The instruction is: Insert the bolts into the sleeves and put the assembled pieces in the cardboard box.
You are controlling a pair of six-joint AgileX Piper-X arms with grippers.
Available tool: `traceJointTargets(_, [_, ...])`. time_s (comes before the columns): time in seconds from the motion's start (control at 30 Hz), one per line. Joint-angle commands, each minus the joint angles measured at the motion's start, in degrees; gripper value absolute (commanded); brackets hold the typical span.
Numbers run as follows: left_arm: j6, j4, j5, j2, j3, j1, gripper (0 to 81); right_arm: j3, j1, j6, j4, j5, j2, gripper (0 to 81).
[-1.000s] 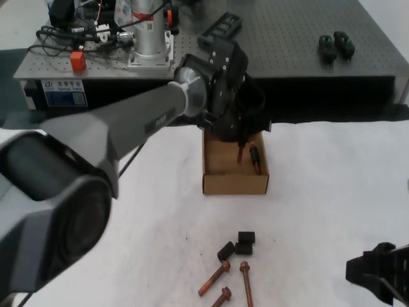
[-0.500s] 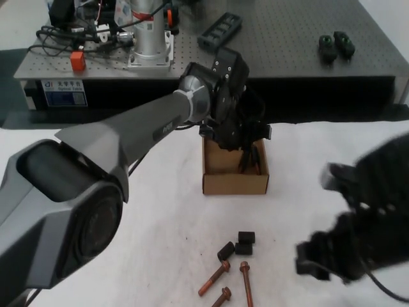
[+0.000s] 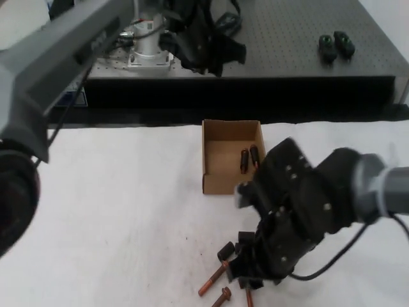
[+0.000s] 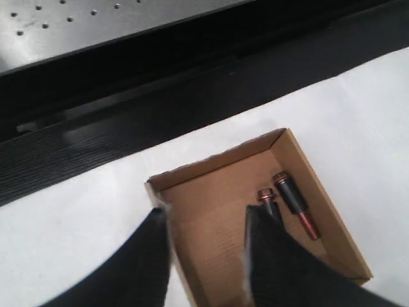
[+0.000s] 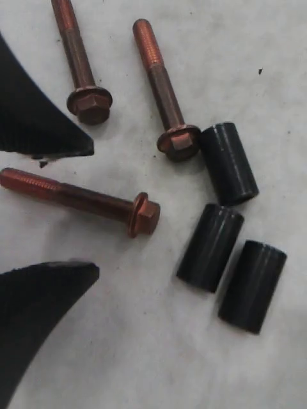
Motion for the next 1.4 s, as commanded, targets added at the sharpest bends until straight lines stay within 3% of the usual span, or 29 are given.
traceJointTargets(0.0, [1.47, 3.91, -1.40, -2.32, 2.72, 0.67, 28.5, -3.18, 3.02, -0.50, -0.23, 2.29, 6.35, 36.6])
traceJointTargets(0.13, [1.47, 0.74, -1.40, -7.17, 12.42, 0.66, 28.5, -3.85, 3.53, -0.50, -1.13, 4.52, 8.97, 30.0])
traceJointTargets(0.2, [1.24, -1.95, -1.03, -10.46, 19.01, 0.66, 28.5, -3.85, 3.53, -0.64, -1.13, 4.54, 9.66, 21.5])
traceJointTargets(0.3, [1.78, -5.31, 1.11, -14.63, 27.51, 0.45, 28.5, -3.71, 3.53, -2.67, -0.90, 4.96, 9.63, 1.8])
traceJointTargets(0.53, [10.34, -6.06, 9.60, -16.49, 36.58, -2.33, 28.8, -2.11, -1.19, -4.01, 1.95, 5.66, 1.99, 3.6])
traceJointTargets(0.9, [21.70, -5.89, 9.09, -8.18, 36.47, -11.93, 28.8, 10.23, -11.81, -4.00, 9.46, 4.96, -28.44, 3.6])
traceJointTargets(1.23, [22.03, -5.34, 7.76, -3.69, 36.47, -12.68, 28.7, 13.89, -13.30, -4.00, 13.08, 5.29, -40.71, 3.6])
traceJointTargets(1.37, [22.51, -5.26, 3.40, -3.42, 36.47, -12.68, 28.3, 13.86, -13.30, -4.00, 13.54, 4.96, -40.75, 3.6])
